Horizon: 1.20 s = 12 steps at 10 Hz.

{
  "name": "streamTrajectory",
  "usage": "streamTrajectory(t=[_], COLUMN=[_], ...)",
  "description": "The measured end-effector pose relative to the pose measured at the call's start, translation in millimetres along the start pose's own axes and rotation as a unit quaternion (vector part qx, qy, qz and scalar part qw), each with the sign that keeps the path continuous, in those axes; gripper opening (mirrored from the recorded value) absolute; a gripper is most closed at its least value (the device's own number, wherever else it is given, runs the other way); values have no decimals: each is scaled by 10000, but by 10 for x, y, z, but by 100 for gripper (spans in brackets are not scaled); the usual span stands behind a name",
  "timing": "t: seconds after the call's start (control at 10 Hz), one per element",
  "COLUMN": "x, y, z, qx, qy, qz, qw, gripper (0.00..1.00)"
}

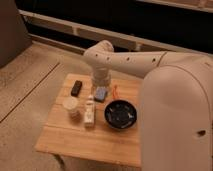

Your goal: Place the pepper on the white sponge

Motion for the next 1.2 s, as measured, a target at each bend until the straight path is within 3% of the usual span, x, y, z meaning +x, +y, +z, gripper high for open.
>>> streamTrajectory(t=[0.3,0.5,0.9,1.2], x=[-50,-281,-651,-876], y=[-91,-541,-943,-1320], z=[2,-20,-58,-40], qx=[86,272,35,-223], qy=[-29,-236,-619,-878], qz=[48,388,645,938], qw=[9999,9986,9960,9915], gripper=[65,65,65,65])
